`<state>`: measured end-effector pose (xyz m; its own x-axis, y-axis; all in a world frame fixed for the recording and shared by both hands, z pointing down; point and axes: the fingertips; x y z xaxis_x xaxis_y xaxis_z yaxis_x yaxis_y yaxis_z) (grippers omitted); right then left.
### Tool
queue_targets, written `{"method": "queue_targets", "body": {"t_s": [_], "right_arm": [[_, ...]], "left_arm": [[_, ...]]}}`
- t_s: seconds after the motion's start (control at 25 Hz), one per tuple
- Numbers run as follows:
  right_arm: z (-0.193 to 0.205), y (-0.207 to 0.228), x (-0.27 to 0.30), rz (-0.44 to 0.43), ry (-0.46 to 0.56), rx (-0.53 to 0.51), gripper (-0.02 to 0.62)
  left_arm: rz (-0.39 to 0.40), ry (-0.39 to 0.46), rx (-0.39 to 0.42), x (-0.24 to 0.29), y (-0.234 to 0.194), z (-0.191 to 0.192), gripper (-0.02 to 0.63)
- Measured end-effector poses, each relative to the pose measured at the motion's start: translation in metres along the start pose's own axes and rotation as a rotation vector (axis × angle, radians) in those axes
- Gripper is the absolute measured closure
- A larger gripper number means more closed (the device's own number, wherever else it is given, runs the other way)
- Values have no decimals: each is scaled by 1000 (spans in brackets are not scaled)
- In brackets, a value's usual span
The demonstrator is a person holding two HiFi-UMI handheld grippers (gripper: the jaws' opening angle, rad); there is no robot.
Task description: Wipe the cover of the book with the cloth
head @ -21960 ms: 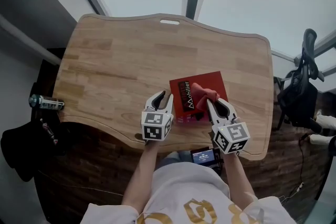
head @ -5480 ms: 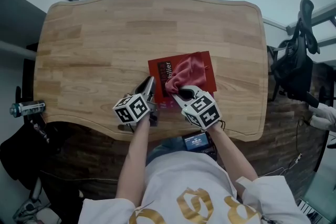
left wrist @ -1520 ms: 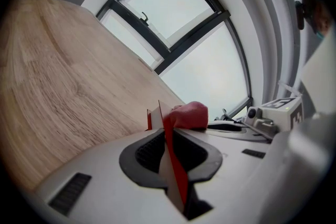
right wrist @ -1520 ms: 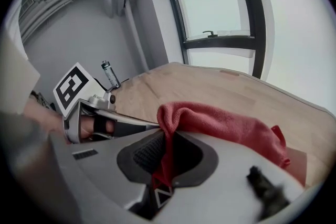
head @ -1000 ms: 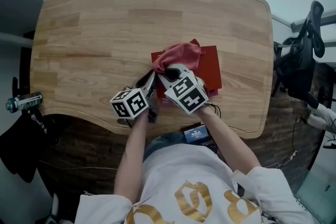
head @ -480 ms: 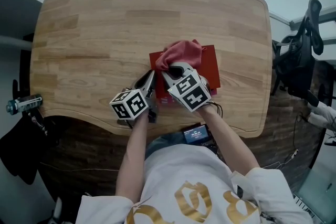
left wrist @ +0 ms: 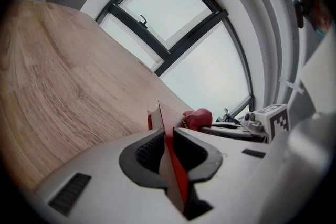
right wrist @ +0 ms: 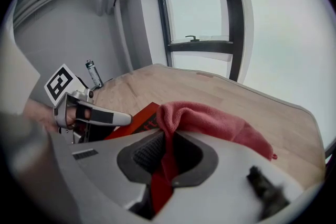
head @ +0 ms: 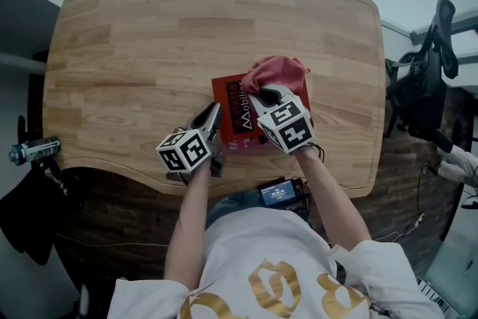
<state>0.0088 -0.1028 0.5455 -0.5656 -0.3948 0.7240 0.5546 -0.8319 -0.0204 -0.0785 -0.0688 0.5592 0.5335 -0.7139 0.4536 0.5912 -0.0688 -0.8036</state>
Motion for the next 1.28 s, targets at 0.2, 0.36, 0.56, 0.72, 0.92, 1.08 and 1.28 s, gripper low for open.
{"method": "queue_targets", "body": {"t_s": [0.2,0.36,0.56,0.72,0.92,1.08,1.28], "right_arm": [[8,16,-6,34,-9,26,540],[15,26,-12,59,-14,45,540],[25,36,-20,88,-18,62,540],[32,41,-27,112,-21,77,540],[42,45,-35,137,-23,93,540],[48,47,-42,152,-23,102,540],[56,45,-50,172,-29,80,540]], "left_arm": [[-2,-1,-1,0,0,0,548],[-3,0,-1,0,-1,0,549],[-5,1,0,1,0,0,548],[-7,3,0,0,-1,0,548],[-9,8,0,-1,-2,0,548],[-13,10,-4,-1,-1,0,548],[-19,13,4,-1,-1,0,548]]}}
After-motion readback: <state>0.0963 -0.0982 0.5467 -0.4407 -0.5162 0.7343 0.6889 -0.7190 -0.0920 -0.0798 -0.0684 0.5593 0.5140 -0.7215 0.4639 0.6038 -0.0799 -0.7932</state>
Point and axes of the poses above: the fingertips, and each gripper's own axes: x forward along the fingers, y to its right, z out of its underside, and after that the axes turned 12 degrees about -x, right-handed
